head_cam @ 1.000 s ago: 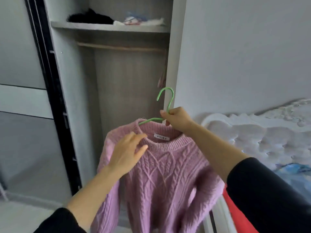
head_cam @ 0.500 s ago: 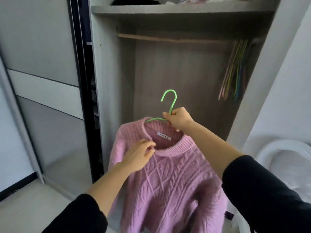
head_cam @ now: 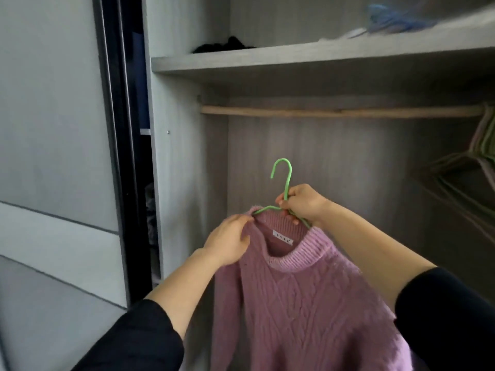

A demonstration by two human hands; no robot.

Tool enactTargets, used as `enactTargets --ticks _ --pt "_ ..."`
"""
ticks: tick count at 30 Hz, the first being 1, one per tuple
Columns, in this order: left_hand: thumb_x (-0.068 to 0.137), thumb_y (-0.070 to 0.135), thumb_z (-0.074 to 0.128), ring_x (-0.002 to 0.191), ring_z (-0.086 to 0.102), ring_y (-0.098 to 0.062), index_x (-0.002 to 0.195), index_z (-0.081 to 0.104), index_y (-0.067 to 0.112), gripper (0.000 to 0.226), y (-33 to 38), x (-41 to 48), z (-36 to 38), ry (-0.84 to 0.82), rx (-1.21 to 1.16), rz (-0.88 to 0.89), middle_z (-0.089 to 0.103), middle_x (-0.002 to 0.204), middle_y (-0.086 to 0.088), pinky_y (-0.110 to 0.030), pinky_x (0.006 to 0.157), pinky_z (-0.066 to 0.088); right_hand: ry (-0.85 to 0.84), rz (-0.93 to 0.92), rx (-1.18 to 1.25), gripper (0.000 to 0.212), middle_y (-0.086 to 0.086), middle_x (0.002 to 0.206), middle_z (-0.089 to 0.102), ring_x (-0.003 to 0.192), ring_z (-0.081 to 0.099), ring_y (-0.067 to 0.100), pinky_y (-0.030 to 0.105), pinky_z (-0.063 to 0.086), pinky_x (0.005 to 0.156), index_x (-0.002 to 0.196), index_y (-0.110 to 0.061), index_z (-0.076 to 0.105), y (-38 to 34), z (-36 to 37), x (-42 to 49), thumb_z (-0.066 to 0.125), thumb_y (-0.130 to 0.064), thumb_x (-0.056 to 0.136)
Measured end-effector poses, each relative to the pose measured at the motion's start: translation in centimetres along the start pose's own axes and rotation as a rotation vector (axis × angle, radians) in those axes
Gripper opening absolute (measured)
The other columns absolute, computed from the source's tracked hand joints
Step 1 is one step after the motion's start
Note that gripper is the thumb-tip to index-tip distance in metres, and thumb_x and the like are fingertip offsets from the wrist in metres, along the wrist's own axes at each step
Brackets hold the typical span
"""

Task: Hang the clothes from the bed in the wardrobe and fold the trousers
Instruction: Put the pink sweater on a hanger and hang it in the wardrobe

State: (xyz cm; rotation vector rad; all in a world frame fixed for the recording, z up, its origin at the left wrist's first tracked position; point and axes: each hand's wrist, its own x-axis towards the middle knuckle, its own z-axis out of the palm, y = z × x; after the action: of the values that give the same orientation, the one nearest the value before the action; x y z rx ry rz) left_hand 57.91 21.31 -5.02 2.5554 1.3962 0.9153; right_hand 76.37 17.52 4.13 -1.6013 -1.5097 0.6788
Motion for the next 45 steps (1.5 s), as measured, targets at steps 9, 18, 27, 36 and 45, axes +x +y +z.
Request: enactTargets --ticks 9,18,27,36,45 --pt "0.089 0.022 0.056 0.141 0.026 -0.027 0.143 0.038 0.020 0.057 -6.0 17.7 -8.5 0.251 0.198 0.064 0.024 0.157 -0.006 -0.038 0.113 0.029 0.182 -0.157 -0.010 0.022 0.008 0.057 0.051 0.030 0.046 0.006 0.017 0.040 0.034 0.076 -0.007 0.054 -7.9 -1.2 12.9 0.048 -0.002 0.096" --pt "0.099 0.020 0.038 0.146 0.016 -0.028 0.150 0.022 0.006 0.056 -10.0 29.2 -17.5 0.372 0.257 -0.016 0.019 0.158 -0.012 -0.035 0.119 0.016 0.381 -0.288 0.085 0.025 0.011 0.061 0.058 0.050 0.055 0.021 0.034 0.051 0.057 0.068 -0.012 0.058 -13.3 1.8 24.3 0.053 0.001 0.089" --pt "0.098 0.018 0.036 0.130 0.045 -0.031 0.142 0.045 0.014 0.045 -11.8 30.4 -18.1 0.416 0.271 0.014 0.047 0.145 -0.012 -0.034 0.107 0.033 0.310 -0.256 0.195 0.029 0.004 0.054 0.055 0.043 0.052 0.015 0.027 0.049 0.047 0.067 -0.014 0.057 -11.5 9.6 28.8 0.053 -0.003 0.093" --pt "0.100 0.023 0.034 0.129 0.046 -0.032 0.149 0.030 0.029 0.050 -11.8 30.4 -17.9 0.431 0.184 -0.010 0.044 0.147 -0.010 -0.034 0.104 0.036 0.250 -0.438 -0.014 0.021 0.009 0.074 0.061 0.068 0.051 0.015 0.023 0.034 0.058 0.088 -0.002 0.066 -13.8 13.9 29.9 0.053 -0.015 0.096" --pt "0.096 0.017 0.039 0.138 0.034 -0.030 0.147 0.035 0.020 0.052 -11.6 29.9 -17.8 0.361 0.209 0.024 0.033 0.153 -0.012 -0.034 0.110 0.029 0.183 -0.462 0.111 0.033 0.007 0.131 0.059 0.121 0.053 0.013 0.013 0.038 0.099 0.131 -0.006 0.057 -9.8 13.4 28.5 0.049 -0.011 0.099"
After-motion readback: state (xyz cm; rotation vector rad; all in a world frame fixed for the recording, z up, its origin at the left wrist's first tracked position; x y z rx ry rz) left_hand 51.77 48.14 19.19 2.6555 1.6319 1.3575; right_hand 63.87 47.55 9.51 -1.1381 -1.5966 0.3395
